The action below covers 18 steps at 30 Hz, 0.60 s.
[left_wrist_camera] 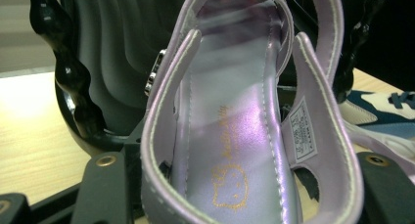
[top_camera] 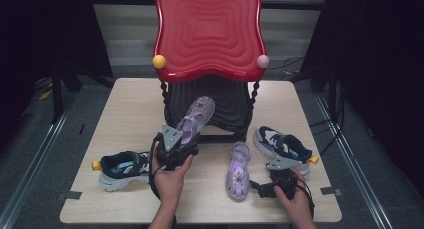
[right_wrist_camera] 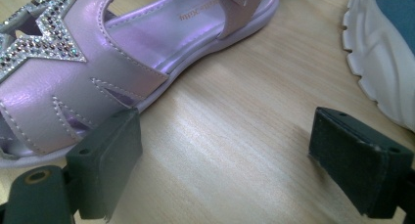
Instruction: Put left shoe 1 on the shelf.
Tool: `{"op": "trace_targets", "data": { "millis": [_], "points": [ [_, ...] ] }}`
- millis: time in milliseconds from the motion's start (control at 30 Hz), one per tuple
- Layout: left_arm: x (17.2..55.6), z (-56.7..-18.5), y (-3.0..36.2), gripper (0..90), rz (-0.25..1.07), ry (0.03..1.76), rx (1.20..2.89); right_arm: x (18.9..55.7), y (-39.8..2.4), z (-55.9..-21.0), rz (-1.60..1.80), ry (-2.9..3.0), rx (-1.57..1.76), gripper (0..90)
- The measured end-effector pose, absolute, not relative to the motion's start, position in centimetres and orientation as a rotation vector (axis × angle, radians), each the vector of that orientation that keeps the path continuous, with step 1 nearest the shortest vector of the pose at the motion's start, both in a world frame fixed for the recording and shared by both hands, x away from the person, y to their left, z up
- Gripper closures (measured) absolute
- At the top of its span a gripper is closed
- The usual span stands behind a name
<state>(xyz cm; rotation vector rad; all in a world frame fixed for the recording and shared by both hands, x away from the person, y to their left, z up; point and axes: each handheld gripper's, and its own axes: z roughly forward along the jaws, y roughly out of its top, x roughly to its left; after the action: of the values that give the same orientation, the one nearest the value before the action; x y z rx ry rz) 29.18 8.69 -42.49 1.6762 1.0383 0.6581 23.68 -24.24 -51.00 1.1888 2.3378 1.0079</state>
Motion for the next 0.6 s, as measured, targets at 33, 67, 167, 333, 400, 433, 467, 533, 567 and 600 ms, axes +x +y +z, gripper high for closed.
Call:
{"op": "trace_targets", "data": {
  "millis": [33, 67, 167, 333, 400, 433, 467, 533, 567, 600],
  "points": [
    [29.3, -42.4, 8.6, 37.4, 0.655, 1.041, 1.676, 23.7, -24.2, -51.0, 1.008, 2.337, 1.186, 11.6],
    [29.4, -42.3, 8.5, 37.4, 0.660, 1.039, 1.674, 23.7, -24.2, -51.0, 1.008, 2.337, 1.187, 11.6],
    [29.7, -42.1, 8.3, 37.4, 0.670, 1.039, 1.667, 23.7, -24.2, -51.0, 1.008, 2.338, 1.189, 11.6],
    [30.4, -42.0, 7.9, 37.4, 0.664, 1.050, 1.636, 23.7, -24.2, -51.0, 1.008, 2.337, 1.186, 11.6],
    [30.6, -42.1, 7.7, 37.4, 0.673, 1.053, 1.632, 23.7, -24.2, -51.0, 1.008, 2.338, 1.188, 11.6],
    [30.7, -42.1, 7.6, 37.4, 0.677, 1.058, 1.624, 23.7, -24.2, -51.0, 1.008, 2.338, 1.189, 11.6],
    [30.8, -42.2, 7.5, 37.5, 0.678, 1.066, 1.614, 23.7, -24.2, -51.0, 1.008, 2.338, 1.189, 11.6],
    [31.1, -42.2, 7.4, 37.4, 0.680, 1.068, 1.609, 23.7, -24.2, -51.0, 1.008, 2.338, 1.189, 11.6],
    [31.2, -42.2, 7.4, 37.5, 0.681, 1.070, 1.605, 23.7, -24.2, -51.0, 1.008, 2.338, 1.189, 11.6],
    [31.3, -42.3, 7.2, 37.5, 0.683, 1.085, 1.593, 23.7, -24.2, -51.0, 1.008, 2.338, 1.187, 11.6]
  ]
}}
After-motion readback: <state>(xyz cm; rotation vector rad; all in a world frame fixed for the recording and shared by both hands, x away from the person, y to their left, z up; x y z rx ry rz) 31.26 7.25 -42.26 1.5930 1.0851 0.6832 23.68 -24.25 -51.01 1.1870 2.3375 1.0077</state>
